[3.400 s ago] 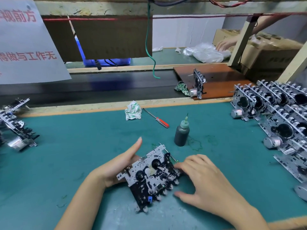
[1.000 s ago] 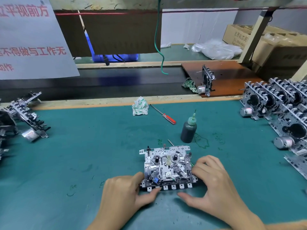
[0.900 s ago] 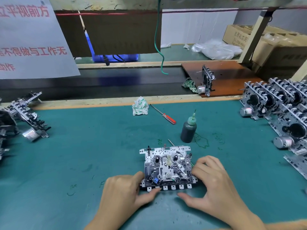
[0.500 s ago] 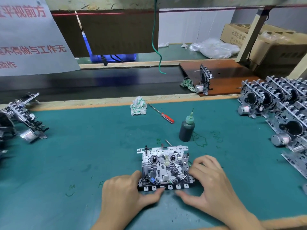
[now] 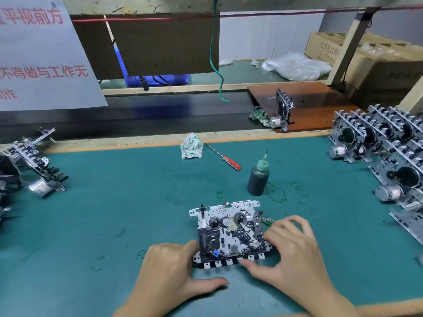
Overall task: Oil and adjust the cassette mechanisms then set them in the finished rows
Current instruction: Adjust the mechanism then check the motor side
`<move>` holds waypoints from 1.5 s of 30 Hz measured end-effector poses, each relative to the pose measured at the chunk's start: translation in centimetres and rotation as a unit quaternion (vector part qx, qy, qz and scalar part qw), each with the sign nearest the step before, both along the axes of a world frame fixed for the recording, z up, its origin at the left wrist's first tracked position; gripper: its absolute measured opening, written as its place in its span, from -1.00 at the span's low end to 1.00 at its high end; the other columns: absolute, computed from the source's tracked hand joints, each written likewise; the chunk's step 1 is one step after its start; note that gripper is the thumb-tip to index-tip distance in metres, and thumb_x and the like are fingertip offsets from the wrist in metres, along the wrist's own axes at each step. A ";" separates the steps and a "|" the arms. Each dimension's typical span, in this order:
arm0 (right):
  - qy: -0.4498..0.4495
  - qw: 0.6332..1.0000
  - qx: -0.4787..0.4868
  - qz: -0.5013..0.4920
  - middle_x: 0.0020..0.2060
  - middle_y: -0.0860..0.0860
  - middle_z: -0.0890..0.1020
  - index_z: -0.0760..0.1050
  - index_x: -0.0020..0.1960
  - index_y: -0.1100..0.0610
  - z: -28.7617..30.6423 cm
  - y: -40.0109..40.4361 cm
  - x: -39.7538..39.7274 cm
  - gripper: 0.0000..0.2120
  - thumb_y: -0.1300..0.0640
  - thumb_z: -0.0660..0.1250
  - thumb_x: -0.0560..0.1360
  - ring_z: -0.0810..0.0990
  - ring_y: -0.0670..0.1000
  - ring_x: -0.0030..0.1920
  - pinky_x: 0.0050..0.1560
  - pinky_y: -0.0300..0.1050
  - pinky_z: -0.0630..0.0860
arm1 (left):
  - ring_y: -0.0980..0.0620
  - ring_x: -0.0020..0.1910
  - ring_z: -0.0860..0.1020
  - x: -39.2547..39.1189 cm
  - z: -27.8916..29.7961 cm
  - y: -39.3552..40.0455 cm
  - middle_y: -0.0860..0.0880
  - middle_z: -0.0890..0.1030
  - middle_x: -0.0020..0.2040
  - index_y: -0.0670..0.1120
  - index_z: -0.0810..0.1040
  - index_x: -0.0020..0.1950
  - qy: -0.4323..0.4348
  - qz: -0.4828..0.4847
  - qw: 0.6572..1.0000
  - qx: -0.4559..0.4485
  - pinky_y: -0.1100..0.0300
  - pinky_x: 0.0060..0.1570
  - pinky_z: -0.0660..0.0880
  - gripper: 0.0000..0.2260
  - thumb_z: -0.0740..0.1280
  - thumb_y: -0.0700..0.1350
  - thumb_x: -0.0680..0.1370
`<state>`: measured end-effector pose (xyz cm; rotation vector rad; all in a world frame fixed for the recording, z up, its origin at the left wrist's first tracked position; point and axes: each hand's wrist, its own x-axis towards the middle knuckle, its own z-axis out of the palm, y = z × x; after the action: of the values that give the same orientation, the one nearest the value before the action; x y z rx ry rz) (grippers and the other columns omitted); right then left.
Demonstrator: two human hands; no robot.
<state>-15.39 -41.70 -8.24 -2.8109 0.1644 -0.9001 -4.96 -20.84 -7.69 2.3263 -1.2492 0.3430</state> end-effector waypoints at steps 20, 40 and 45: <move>-0.001 0.999 -0.039 0.035 -0.42 -0.07 0.46 0.44 -0.38 0.13 -0.2 -0.1 -0.2 -0.50 -0.33 0.32 0.31 0.44 0.00 -0.35 0.05 -0.11 0.33 | 0.06 -0.67 0.34 0.2 0.2 0.0 0.05 0.32 -0.68 -0.02 0.30 -0.47 0.057 0.051 0.997 0.014 0.36 -0.67 0.29 -0.40 0.19 0.54 0.18; 0.075 0.915 0.395 0.028 -0.53 -0.08 0.40 0.40 -0.43 -0.01 4.1 1.2 0.1 -0.45 -0.45 0.06 0.38 0.34 -0.16 -0.46 -0.38 -0.29 0.25 | 0.16 -0.56 0.15 -0.6 2.8 0.0 0.04 0.20 -0.58 -0.09 0.32 -0.46 0.219 0.073 0.959 -0.164 0.36 -0.52 0.12 -0.33 0.08 0.53 0.36; 0.162 0.903 0.397 -0.029 -0.63 0.00 0.30 0.41 -0.53 0.14 5.4 1.9 1.3 -0.26 -0.53 0.08 0.32 0.27 -0.11 -0.55 -0.43 -0.26 0.20 | 0.09 -0.54 0.16 0.2 3.3 -1.3 0.03 0.16 -0.60 -0.18 0.26 -0.47 0.265 0.171 0.935 -0.160 0.14 -0.43 0.15 -0.33 0.04 0.46 0.36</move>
<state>-14.09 -39.81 -2.84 -2.1481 0.5278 -0.2511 -4.75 -22.10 -4.40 2.1376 -0.4892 0.0136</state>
